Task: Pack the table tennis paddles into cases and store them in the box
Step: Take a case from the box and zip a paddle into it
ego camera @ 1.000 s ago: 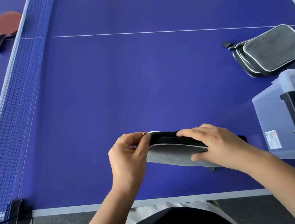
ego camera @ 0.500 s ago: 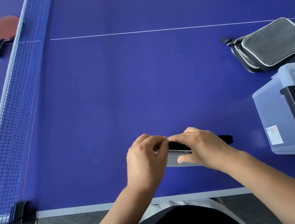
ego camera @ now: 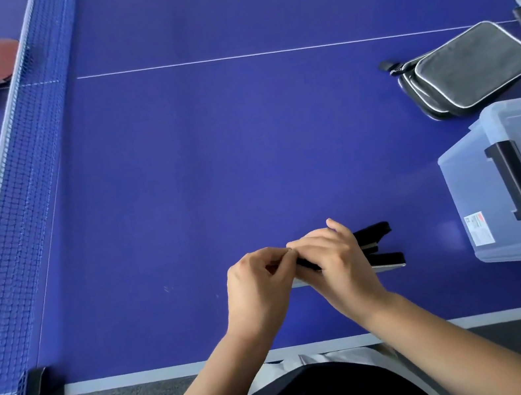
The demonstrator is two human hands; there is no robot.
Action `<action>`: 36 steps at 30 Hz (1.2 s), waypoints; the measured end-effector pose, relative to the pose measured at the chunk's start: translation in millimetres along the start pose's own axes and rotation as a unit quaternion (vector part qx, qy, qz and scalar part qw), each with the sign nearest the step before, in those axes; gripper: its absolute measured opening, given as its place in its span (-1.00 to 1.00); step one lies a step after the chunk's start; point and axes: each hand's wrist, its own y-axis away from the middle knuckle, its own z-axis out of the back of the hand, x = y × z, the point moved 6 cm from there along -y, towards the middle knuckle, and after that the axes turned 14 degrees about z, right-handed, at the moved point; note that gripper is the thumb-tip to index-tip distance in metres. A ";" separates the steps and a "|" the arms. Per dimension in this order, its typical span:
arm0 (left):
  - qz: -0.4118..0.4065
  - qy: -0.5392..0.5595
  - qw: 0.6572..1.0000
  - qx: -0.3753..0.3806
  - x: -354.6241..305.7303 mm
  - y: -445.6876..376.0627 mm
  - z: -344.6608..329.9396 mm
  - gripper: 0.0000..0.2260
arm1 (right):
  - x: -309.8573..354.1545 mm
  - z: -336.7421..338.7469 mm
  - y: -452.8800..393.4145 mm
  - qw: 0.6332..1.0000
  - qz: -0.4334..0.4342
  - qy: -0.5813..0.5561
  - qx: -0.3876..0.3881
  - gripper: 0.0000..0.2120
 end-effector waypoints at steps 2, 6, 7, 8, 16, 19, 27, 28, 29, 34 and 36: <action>-0.030 -0.023 0.999 -0.004 2.4 -1.6 1.2 -0.89 | 2.2 -1.5 2.2 0.999 -0.017 -0.002 -0.027 -0.77; -0.154 -0.216 0.964 -0.035 17.4 -9.3 1.9 -0.54 | 2.9 -3.5 2.3 0.997 -0.018 0.025 -0.074 -0.79; -0.172 -0.262 0.949 -0.026 21.6 -12.1 -2.0 -0.47 | 2.9 -2.5 2.4 0.995 -0.019 0.034 -0.090 -0.79; -0.183 -0.291 0.939 -0.020 23.7 -14.4 -5.0 -0.45 | 2.8 -0.8 2.4 0.993 -0.023 0.040 -0.107 -0.80; -0.159 -0.314 0.934 -0.054 15.3 -22.6 2.3 -0.72 | -48.5 46.6 42.6 0.959 -0.144 0.049 -0.239 -0.82; -0.156 -0.364 0.917 -0.057 13.2 -21.7 -1.4 -0.75 | -65.2 58.5 57.4 0.948 -0.205 0.003 -0.243 -0.76; -0.216 -0.412 0.884 0.052 -40.8 -20.1 -77.7 -0.64 | -36.7 71.5 38.1 0.960 -0.136 -0.023 -0.245 -0.86; -0.216 -0.382 0.897 0.047 -45.2 -19.7 -76.8 -0.71 | -30.9 75.4 35.6 0.960 -0.123 -0.022 -0.251 -0.87; -0.212 -0.346 0.913 0.043 -46.4 -19.3 -73.2 -0.74 | -25.6 80.6 33.4 0.958 -0.113 -0.023 -0.261 -0.89; -0.194 -0.190 0.962 0.031 -41.0 -9.3 -43.0 -0.75 | -27.0 119.8 28.3 0.915 -0.205 -0.080 -0.337 -0.95; -0.171 -0.157 0.972 0.027 -36.3 -9.0 -32.7 -0.75 | -30.4 123.8 25.7 0.911 -0.219 -0.107 -0.333 -0.92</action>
